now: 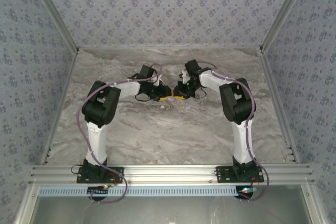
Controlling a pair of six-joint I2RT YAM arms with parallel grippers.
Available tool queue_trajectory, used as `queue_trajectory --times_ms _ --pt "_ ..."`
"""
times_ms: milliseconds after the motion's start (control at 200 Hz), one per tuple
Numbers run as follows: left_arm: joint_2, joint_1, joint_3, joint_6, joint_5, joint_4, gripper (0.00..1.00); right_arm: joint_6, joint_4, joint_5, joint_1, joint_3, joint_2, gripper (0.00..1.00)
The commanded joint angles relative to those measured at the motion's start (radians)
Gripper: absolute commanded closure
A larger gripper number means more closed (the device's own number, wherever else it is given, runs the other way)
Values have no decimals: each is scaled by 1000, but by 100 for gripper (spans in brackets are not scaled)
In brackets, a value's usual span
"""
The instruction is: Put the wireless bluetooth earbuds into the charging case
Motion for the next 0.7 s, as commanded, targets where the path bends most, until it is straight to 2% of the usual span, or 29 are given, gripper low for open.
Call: queue_trajectory --times_ms 0,160,425,695 --pt "23 -8 -8 -13 31 15 68 -17 -21 18 -1 -16 23 80" --pt "19 -8 -15 -26 21 22 79 -17 -23 24 -1 -15 8 79" --pt "-85 6 -67 -13 -68 35 80 -18 14 44 -30 -83 -142 68" --pt "-305 36 -169 -1 -68 192 80 -60 145 -62 -114 -217 -393 63"
